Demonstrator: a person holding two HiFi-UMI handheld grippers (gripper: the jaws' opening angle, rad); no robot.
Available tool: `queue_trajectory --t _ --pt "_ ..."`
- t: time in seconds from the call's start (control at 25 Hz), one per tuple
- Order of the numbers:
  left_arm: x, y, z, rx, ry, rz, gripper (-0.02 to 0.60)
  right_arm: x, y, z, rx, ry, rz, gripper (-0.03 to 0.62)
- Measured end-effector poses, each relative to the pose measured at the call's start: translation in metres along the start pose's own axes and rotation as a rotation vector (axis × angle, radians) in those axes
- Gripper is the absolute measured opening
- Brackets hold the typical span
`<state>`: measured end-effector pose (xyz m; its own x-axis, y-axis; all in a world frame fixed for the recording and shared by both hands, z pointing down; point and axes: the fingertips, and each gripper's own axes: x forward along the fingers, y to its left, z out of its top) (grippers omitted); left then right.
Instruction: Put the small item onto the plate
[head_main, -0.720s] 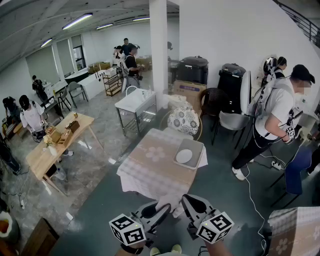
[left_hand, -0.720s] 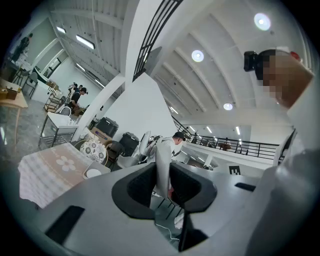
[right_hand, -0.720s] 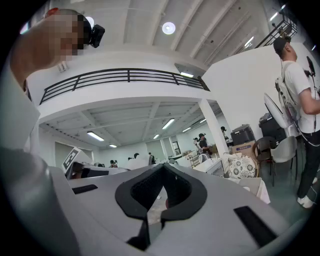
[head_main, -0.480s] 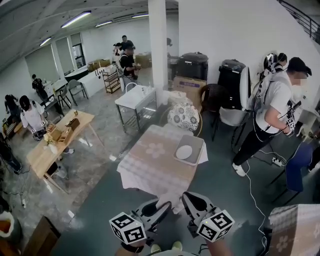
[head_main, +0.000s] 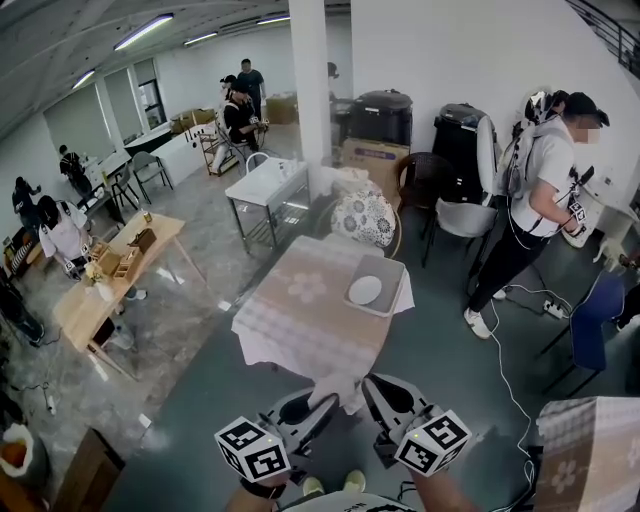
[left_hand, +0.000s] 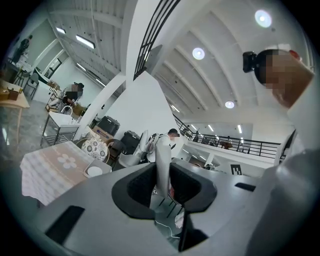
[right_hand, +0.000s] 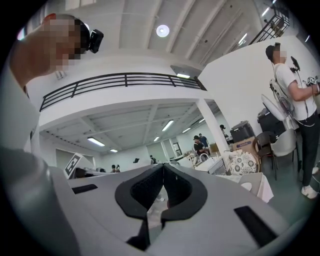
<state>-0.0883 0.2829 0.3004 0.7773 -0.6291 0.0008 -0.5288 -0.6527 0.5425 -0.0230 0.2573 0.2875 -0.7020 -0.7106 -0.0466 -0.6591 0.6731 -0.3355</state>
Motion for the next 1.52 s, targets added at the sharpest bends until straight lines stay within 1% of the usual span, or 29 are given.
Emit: queue_trajectory --t 0.24,0.72,1.0,1.24,1.52 --pt "0.009 0.002 -0.004 -0.005 0.005 0.007 0.091 -0.004 -0.011 0.002 0.001 -0.009 -0.011 0.015" --pt "0.049 -0.004 -0.016 0.008 0.025 0.021 0.091 -0.026 -0.050 0.008 0.008 -0.031 -0.026 0.015" --pt "0.066 0.003 -0.017 0.006 0.035 0.018 0.091 -0.023 -0.066 0.010 0.005 -0.022 -0.043 0.015" --pt "0.085 0.020 -0.014 -0.003 0.047 0.015 0.091 -0.009 -0.084 0.011 0.007 -0.010 -0.058 0.015" --pt "0.121 0.066 -0.002 -0.025 0.073 -0.006 0.091 0.032 -0.122 0.011 0.007 0.004 -0.096 0.014"
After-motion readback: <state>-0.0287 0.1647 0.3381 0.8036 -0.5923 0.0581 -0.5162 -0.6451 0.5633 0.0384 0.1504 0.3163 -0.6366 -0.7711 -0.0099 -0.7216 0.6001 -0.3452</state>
